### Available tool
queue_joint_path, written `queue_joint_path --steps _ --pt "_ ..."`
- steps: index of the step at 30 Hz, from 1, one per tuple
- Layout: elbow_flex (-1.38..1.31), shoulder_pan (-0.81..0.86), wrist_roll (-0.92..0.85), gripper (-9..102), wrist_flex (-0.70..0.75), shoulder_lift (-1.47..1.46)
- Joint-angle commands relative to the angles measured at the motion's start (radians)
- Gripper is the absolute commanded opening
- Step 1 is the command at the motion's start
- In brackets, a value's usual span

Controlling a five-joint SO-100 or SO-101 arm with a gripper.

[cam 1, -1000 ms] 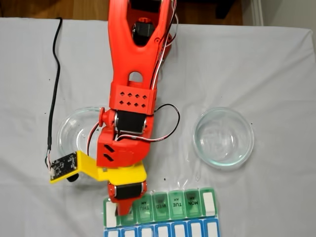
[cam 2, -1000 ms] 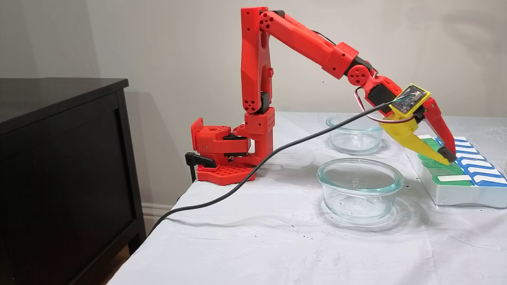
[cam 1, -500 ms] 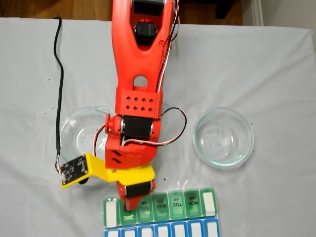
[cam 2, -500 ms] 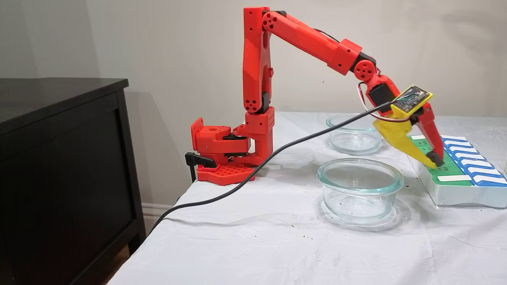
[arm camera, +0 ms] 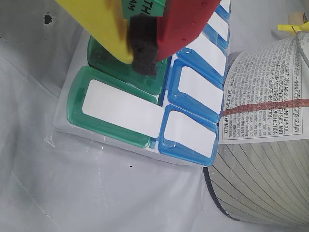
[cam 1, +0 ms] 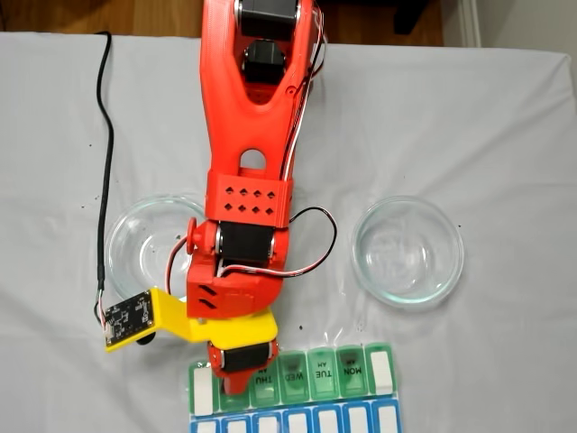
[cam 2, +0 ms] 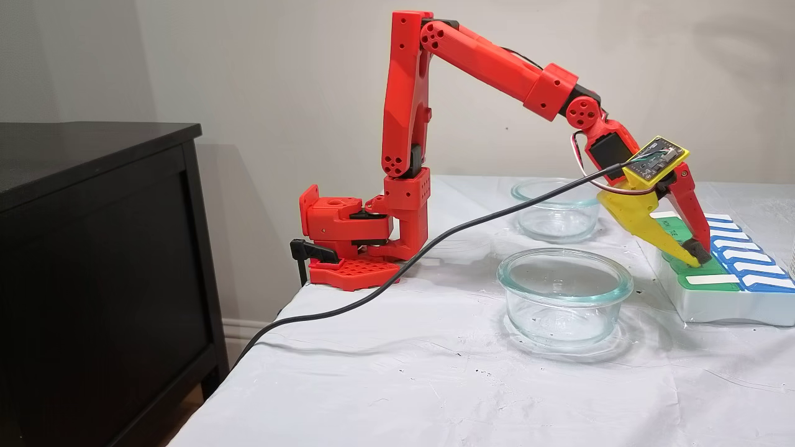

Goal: Sort medicines into box.

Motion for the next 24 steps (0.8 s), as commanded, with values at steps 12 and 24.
queue_joint_path --steps 12,24 --pt "0.048 -0.018 -0.044 0 0.103 0.025" --pt "0.094 -0.021 -0.060 0 0.127 0.052"
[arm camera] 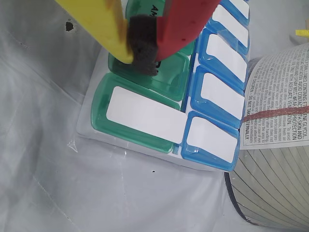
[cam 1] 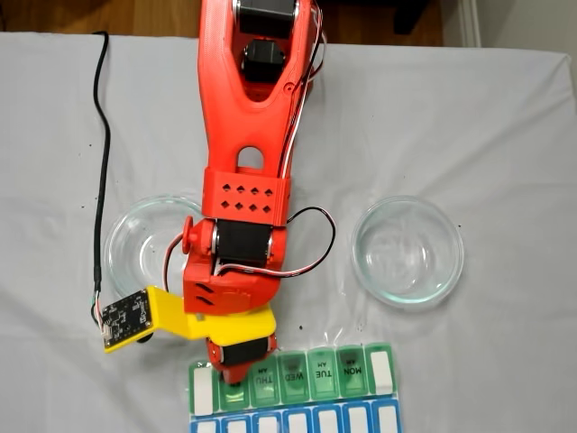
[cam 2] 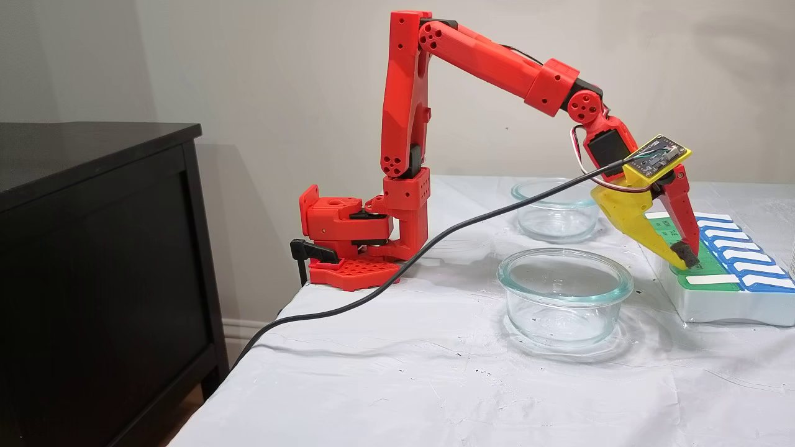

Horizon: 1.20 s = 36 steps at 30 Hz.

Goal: Sort medicines into box.

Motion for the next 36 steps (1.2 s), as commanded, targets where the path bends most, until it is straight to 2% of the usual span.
queue_joint_path --steps 1,9,13,25,36 --pt "0.038 -0.011 -0.011 0 0.005 0.063" --pt "0.101 0.014 0.032 0 -0.132 0.420" --pt "0.150 -0.006 0.075 0 -0.101 0.649" --pt "0.555 -0.118 0.018 0 0.179 1.321" --pt "0.710 -0.183 -0.104 0 0.535 1.430"
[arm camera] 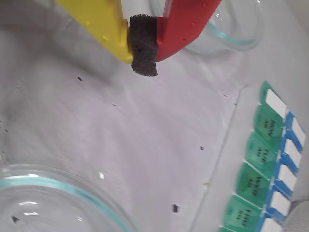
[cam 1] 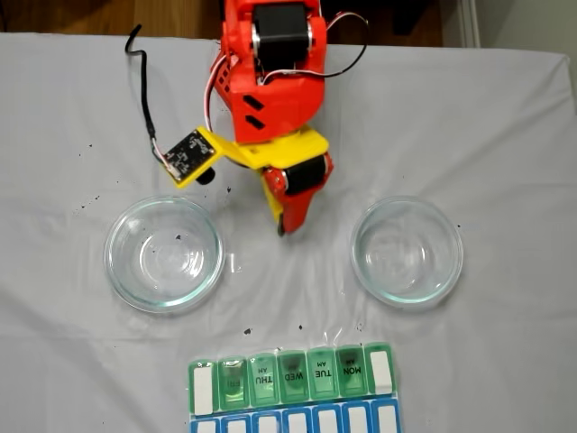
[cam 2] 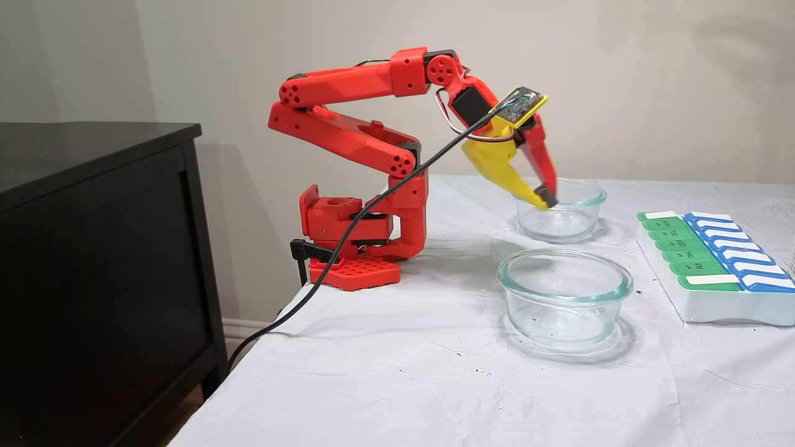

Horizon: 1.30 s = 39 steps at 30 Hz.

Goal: Sort medicines into box.

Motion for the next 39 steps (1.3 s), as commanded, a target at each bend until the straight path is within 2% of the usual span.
queue_joint_path --steps 1,2,8,18,21,22,23,24,25,26,27,28,29,32,39 --pt "0.031 -0.025 -0.048 0 0.124 0.041" --pt "0.052 -0.025 -0.060 0 0.160 0.041" --pt "0.212 -0.095 -0.086 0 0.084 0.040" --pt "0.212 -0.109 -0.109 0 0.084 0.041" --pt "0.215 -0.127 -0.163 0 0.084 0.041" --pt "0.222 -0.130 -0.265 0 0.077 0.041" --pt "0.253 -0.130 -0.526 0 0.061 0.041" --pt "0.307 -0.130 -0.815 0 0.041 0.041" --pt "0.334 -0.121 -1.285 2 0.103 0.012" --pt "0.334 -0.114 -1.574 3 0.166 0.003" --pt "0.334 -0.124 -1.615 5 0.160 0.025" --pt "0.334 -0.121 -1.640 5 0.170 0.040" --pt "0.334 -0.117 -1.582 5 0.172 0.032" --pt "0.334 -0.126 -1.212 6 0.166 0.041" --pt "0.334 -0.121 -1.246 6 0.169 0.041"
